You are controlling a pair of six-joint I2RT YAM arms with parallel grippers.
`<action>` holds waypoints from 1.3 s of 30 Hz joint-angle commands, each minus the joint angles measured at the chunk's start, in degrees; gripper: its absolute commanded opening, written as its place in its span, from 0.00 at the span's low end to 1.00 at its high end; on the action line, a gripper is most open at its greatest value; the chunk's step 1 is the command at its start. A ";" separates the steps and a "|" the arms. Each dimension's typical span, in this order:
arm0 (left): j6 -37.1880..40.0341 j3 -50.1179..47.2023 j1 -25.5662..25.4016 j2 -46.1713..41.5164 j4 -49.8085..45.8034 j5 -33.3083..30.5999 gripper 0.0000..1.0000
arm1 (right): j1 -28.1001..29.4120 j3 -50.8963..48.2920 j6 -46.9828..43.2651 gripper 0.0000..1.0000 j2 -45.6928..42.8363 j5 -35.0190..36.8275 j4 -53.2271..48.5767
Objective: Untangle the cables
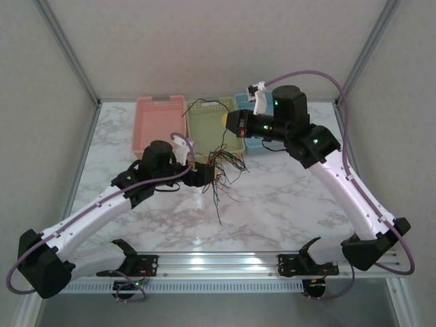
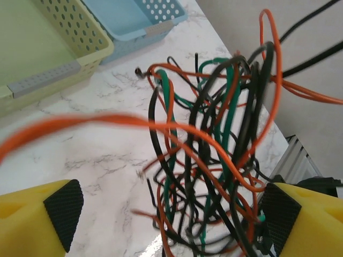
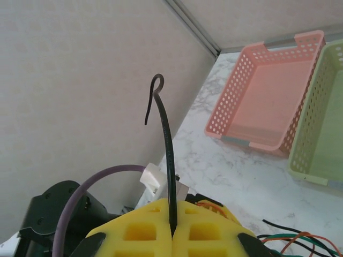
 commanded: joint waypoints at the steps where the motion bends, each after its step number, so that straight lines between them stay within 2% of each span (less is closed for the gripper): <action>1: -0.57 1.96 -0.46 1.66 4.25 1.85 0.89 | 0.45 1.65 1.63 0.00 -1.33 -1.65 1.92; 6: 0.02 2.76 -1.34 4.62 4.26 4.15 0.72 | 0.49 1.35 1.64 0.00 -1.32 -1.65 2.03; 9: -0.01 2.85 -1.43 5.27 4.26 4.66 0.54 | 0.46 1.58 0.70 0.00 -1.34 -0.94 1.27; 12: 0.08 2.68 -1.38 5.23 3.59 4.05 0.32 | 0.45 1.68 -0.61 0.00 -1.49 0.89 0.20; 14: 0.25 2.68 -1.43 5.23 3.04 3.87 0.21 | 0.46 1.51 -1.25 0.00 -1.74 1.75 -0.09; 16: 0.26 2.84 -1.43 5.20 2.49 3.48 0.14 | 0.49 1.48 -1.73 0.00 -1.87 1.93 -0.16; 20: 0.59 2.77 -1.43 4.53 1.42 3.16 0.09 | 0.45 1.68 -4.62 0.00 -2.31 5.85 -2.44; 25: 1.55 2.01 -1.43 2.34 -1.40 2.52 0.07 | 0.45 0.40 -11.05 0.00 -4.12 16.59 -5.99; 31: 2.45 -0.03 -1.25 -2.70 -5.13 0.54 0.14 | -0.05 -3.35 -15.88 0.00 -6.46 27.71 -7.44; 39: 2.58 -2.36 -0.94 -8.11 -8.02 -0.92 0.25 | -2.29 -7.76 -17.11 0.00 -9.07 33.55 -6.68</action>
